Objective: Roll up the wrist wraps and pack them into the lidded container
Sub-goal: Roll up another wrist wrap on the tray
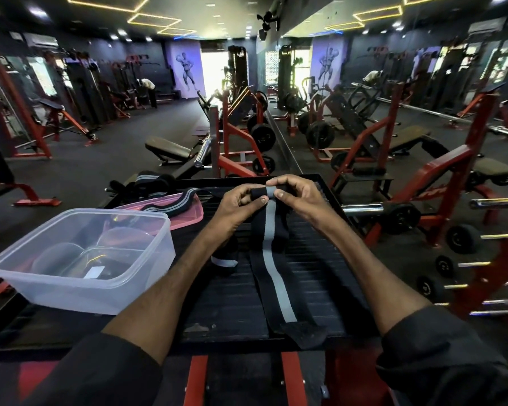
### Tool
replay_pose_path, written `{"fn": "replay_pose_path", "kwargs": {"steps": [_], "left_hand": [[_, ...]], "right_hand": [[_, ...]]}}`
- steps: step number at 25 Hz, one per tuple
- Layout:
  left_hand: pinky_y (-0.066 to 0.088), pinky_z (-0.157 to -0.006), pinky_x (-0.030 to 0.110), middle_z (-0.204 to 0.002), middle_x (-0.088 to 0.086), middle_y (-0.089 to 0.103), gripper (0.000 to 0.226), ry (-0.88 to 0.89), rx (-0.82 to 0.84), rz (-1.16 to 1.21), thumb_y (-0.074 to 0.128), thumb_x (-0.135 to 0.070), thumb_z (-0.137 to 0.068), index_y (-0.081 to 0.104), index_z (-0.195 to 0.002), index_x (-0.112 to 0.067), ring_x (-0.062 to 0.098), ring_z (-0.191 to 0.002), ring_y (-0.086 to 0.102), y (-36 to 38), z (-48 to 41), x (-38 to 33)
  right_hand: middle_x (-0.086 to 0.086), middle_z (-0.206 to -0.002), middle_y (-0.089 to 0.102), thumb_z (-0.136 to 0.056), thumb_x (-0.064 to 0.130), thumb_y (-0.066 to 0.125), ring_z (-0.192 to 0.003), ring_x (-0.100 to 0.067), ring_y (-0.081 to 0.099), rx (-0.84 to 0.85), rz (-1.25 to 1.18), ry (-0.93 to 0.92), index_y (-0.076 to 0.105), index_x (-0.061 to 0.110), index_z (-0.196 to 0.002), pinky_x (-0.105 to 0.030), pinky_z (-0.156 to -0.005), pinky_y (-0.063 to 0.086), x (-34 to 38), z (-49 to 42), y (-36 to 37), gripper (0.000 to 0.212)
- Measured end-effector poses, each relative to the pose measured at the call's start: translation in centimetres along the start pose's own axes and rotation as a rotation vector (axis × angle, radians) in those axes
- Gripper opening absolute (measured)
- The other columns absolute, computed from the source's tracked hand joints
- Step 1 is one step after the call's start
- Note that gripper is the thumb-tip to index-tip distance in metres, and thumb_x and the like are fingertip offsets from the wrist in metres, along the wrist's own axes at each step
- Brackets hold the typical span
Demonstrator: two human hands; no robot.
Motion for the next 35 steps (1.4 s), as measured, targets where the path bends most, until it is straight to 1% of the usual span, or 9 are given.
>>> {"fn": "replay_pose_path", "kwargs": {"steps": [8, 10, 11, 14, 15, 18, 23, 31, 35], "left_hand": [[0.039, -0.055, 0.000, -0.120, 0.048, 0.045, 0.031, -0.009, 0.007, 0.044, 0.057, 0.001, -0.098, 0.059, -0.128, 0.008, -0.003, -0.052, 0.057, 0.7, 1.1, -0.9], [0.037, -0.051, -0.001, -0.121, 0.041, 0.042, 0.030, -0.011, -0.002, 0.073, 0.055, 0.000, -0.099, 0.059, -0.128, 0.009, -0.003, -0.059, 0.032, 0.6, 1.3, -1.1], [0.037, -0.052, 0.000, -0.119, 0.033, 0.044, 0.029, -0.025, -0.004, 0.080, 0.055, -0.002, -0.100, 0.060, -0.127, 0.007, 0.024, -0.083, 0.066, 0.7, 1.4, -1.1], [0.039, -0.058, 0.005, -0.102, -0.006, 0.037, 0.023, -0.052, 0.002, 0.113, 0.063, -0.017, -0.098, 0.069, -0.118, -0.008, -0.003, -0.051, 0.051, 0.4, 1.0, -0.7], [0.042, -0.065, 0.015, -0.070, -0.008, 0.051, 0.024, -0.054, -0.009, 0.125, 0.071, -0.029, -0.092, 0.073, -0.113, -0.017, 0.006, -0.060, 0.051, 0.3, 0.9, -0.5], [0.035, -0.081, 0.040, -0.096, 0.009, 0.052, 0.044, -0.083, -0.040, 0.176, 0.083, -0.054, -0.072, 0.075, -0.107, -0.029, 0.025, -0.090, 0.045, -0.3, 0.5, 1.0], [0.050, -0.084, 0.029, -0.099, 0.015, 0.068, 0.022, -0.106, 0.008, 0.150, 0.077, -0.022, -0.086, 0.073, -0.108, -0.022, 0.021, -0.091, 0.063, -0.2, 0.7, 0.3], [0.050, -0.076, 0.029, -0.105, 0.006, 0.069, 0.030, -0.026, 0.063, 0.036, 0.076, -0.007, -0.086, 0.067, -0.115, -0.014, 0.023, -0.090, 0.058, -0.7, 0.2, 0.4], [0.042, -0.060, 0.020, -0.090, 0.002, 0.063, 0.025, -0.147, 0.168, -0.091, 0.065, -0.027, -0.097, 0.065, -0.119, -0.015, 0.007, -0.072, 0.057, -0.6, -0.1, 0.1]], "right_hand": [[-0.007, -0.107, 0.074, -0.077, -0.009, 0.077, -0.102, -0.006, 0.071, -0.077, 0.017, -0.082, 0.072, 0.002, -0.112, -0.021, -0.090, 0.053, -1.2, 0.1, 1.0, 0.037], [-0.004, -0.105, 0.074, -0.076, -0.011, 0.078, -0.101, -0.004, 0.071, -0.074, -0.003, -0.078, 0.072, 0.006, -0.112, -0.020, -0.089, 0.053, -1.1, 0.2, 1.1, 0.040], [-0.003, -0.105, 0.074, -0.075, -0.011, 0.079, -0.101, -0.005, 0.071, -0.075, -0.015, -0.070, 0.072, 0.007, -0.111, -0.020, -0.090, 0.053, -1.1, 0.2, 1.0, 0.040], [-0.004, -0.104, 0.074, -0.073, -0.011, 0.079, -0.101, -0.006, 0.071, -0.091, -0.013, -0.052, 0.073, 0.006, -0.110, -0.022, -0.090, 0.053, -0.6, 0.2, 1.0, 0.041], [-0.004, -0.104, 0.074, -0.074, -0.012, 0.078, -0.100, -0.006, 0.071, -0.080, -0.044, -0.013, 0.073, 0.004, -0.111, -0.022, -0.089, 0.053, -0.3, 0.3, 1.1, 0.040], [-0.006, -0.110, 0.077, -0.084, 0.000, 0.073, -0.105, -0.013, 0.070, 0.033, -0.283, 0.303, 0.075, 0.010, -0.116, -0.028, -0.085, 0.050, -0.5, 0.3, 0.9, 0.034], [0.007, -0.110, 0.075, -0.089, 0.029, 0.071, -0.109, -0.015, 0.064, -0.006, -0.242, 0.556, 0.073, 0.025, -0.116, -0.045, -0.089, 0.039, -1.5, 0.3, 0.0, 0.027], [-0.008, -0.110, 0.071, -0.095, 0.016, 0.070, -0.082, 0.000, 0.062, 0.077, 0.001, 0.235, 0.068, 0.006, -0.118, -0.016, -0.066, 0.047, -0.5, 0.7, 0.0, 0.026], [-0.016, -0.118, 0.070, -0.090, 0.004, 0.072, -0.104, -0.008, 0.067, 0.011, -0.017, 0.105, 0.067, -0.003, -0.117, -0.022, -0.086, 0.053, -0.6, 0.8, -0.3, 0.028]]}}
Point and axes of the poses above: each hand's wrist, its own z-axis away from the middle knuckle, its own y-axis out of the palm, x = y × z, the point moved 5 cm from there along -z, towards the middle knuckle
